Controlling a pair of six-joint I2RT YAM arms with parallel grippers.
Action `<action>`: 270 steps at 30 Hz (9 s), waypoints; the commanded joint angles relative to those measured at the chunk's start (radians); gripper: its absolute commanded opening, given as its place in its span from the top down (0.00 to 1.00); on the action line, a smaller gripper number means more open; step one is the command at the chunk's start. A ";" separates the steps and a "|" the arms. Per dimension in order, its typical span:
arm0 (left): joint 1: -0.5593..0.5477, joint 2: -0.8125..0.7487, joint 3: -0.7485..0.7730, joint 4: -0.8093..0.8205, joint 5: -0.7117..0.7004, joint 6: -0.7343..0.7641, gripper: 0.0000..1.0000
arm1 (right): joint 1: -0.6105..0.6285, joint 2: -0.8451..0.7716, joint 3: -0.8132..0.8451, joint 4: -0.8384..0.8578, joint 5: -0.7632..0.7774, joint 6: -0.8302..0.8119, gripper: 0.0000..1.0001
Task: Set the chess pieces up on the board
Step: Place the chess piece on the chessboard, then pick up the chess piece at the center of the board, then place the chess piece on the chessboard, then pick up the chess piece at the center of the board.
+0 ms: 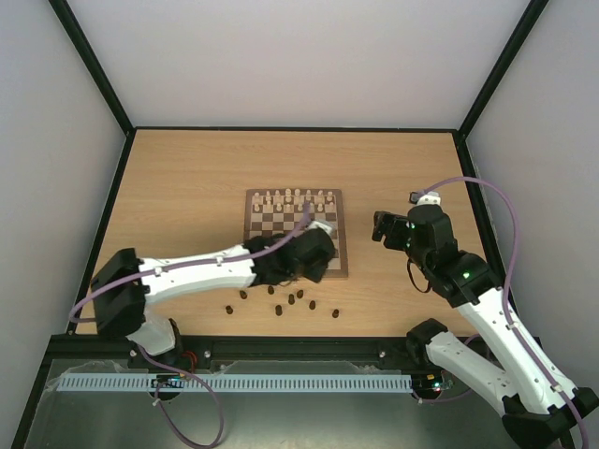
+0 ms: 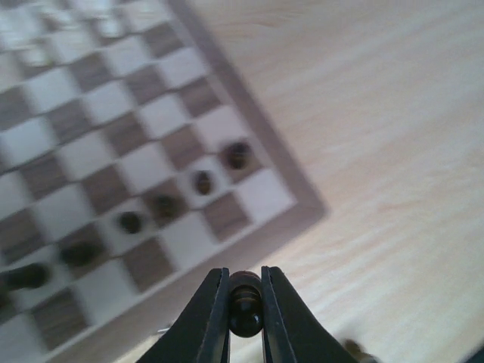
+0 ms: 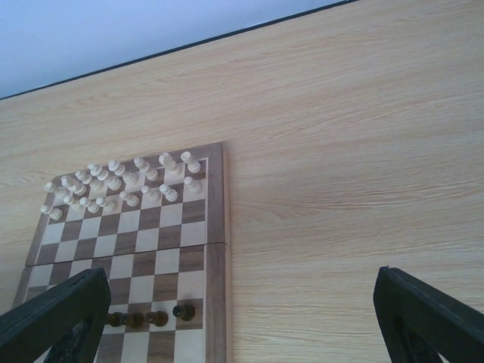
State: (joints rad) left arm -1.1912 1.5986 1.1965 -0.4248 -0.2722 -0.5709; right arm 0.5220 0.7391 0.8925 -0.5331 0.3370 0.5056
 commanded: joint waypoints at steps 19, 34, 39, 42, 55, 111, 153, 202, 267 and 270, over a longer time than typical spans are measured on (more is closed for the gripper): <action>0.395 -0.273 -0.372 0.002 -0.089 -0.064 0.94 | 0.002 0.075 -0.021 0.019 -0.102 -0.018 0.06; 0.400 -0.202 -0.422 0.144 -0.090 -0.078 0.92 | 0.002 0.079 -0.025 0.020 -0.116 -0.022 0.06; 0.400 -0.161 -0.430 0.152 -0.098 -0.084 0.92 | 0.002 0.082 -0.026 0.021 -0.120 -0.024 0.06; 0.402 -0.146 -0.434 0.146 -0.108 -0.091 0.91 | 0.002 0.083 -0.026 0.022 -0.123 -0.025 0.06; 0.402 -0.145 -0.471 0.169 -0.095 -0.100 0.88 | 0.002 0.086 -0.027 0.025 -0.135 -0.027 0.06; 0.391 -0.551 -0.571 0.279 -0.026 -0.026 0.01 | 0.579 0.308 -0.089 -0.102 -0.038 0.324 0.15; 0.391 -0.652 -0.649 0.311 0.034 -0.033 0.01 | 0.760 0.559 -0.259 -0.006 -0.031 0.585 0.80; 0.392 -0.628 -0.648 0.316 0.033 -0.031 0.01 | 0.324 0.750 0.060 0.039 -0.017 0.160 0.87; 0.102 -0.748 -0.487 -0.448 -0.070 -0.575 0.01 | 0.303 0.442 -0.119 0.246 -0.063 0.018 0.01; 0.050 -0.755 -0.525 -0.495 -0.080 -0.668 0.01 | 0.302 0.414 -0.133 0.251 -0.077 0.020 0.01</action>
State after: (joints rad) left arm -1.0870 0.8581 0.7055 -0.7559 -0.3271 -1.0611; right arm 0.8303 1.1999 0.7830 -0.3119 0.2871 0.5415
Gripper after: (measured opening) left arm 0.988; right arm 0.986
